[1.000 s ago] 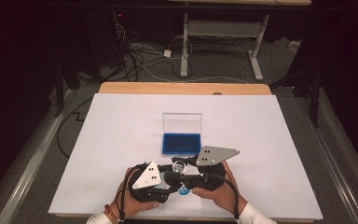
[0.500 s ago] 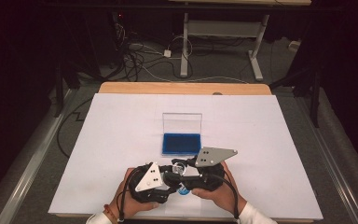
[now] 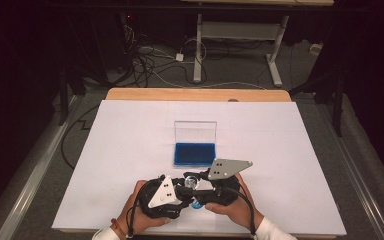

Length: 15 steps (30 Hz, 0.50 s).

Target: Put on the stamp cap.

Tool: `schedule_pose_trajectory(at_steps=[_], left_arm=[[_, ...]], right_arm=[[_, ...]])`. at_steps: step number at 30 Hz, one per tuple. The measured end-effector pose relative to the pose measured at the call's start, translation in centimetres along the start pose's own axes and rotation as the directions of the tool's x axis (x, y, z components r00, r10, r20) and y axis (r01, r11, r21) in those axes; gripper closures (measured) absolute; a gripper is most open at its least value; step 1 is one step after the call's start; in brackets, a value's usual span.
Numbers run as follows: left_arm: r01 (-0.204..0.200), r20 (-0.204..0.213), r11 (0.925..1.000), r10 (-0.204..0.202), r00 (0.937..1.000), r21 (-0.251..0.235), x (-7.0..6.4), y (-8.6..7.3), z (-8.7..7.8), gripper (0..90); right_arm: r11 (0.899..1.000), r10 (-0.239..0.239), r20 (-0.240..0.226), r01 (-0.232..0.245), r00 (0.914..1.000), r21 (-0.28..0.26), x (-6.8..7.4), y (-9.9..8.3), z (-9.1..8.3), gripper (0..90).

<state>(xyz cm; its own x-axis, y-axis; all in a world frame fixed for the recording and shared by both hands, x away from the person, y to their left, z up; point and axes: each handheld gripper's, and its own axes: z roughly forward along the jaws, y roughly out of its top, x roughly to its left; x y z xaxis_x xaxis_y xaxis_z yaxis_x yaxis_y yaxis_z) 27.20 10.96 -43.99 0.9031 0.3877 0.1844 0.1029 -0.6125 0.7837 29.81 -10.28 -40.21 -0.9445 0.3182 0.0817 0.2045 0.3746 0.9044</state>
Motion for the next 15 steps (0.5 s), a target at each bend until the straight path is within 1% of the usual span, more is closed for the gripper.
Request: schedule_pose_trajectory(at_steps=[3, 9, 13, 15], left_arm=[[-0.006, 0.0, 0.9999, 0.006, 1.0, 0.009, -0.05, 0.0, 0.04, 36.1], [-0.014, -0.005, 0.9996, 0.014, 0.9999, 0.026, -0.08, -0.03, 0.09, 36.0], [-0.007, -0.001, 0.9998, 0.007, 1.0, 0.021, -0.07, -0.1, 0.08, 36.0], [-0.005, 0.003, 0.9998, 0.005, 1.0, 0.02, -0.08, -0.13, 0.1, 36.0]], right_arm=[[1.0, -0.001, 0.0, 0.001, 1.0, 0.006, 0.0, -0.05, 0.07, 56.8], [1.0, 0.013, -0.007, -0.013, 0.9999, 0.012, -0.15, -0.23, 0.2, 56.7], [1.0, 0.025, -0.008, -0.025, 0.9996, 0.007, -0.18, -0.38, 0.26, 56.7], [1.0, 0.024, -0.008, -0.024, 0.9997, 0.01, -0.19, -0.37, 0.29, 56.7]])
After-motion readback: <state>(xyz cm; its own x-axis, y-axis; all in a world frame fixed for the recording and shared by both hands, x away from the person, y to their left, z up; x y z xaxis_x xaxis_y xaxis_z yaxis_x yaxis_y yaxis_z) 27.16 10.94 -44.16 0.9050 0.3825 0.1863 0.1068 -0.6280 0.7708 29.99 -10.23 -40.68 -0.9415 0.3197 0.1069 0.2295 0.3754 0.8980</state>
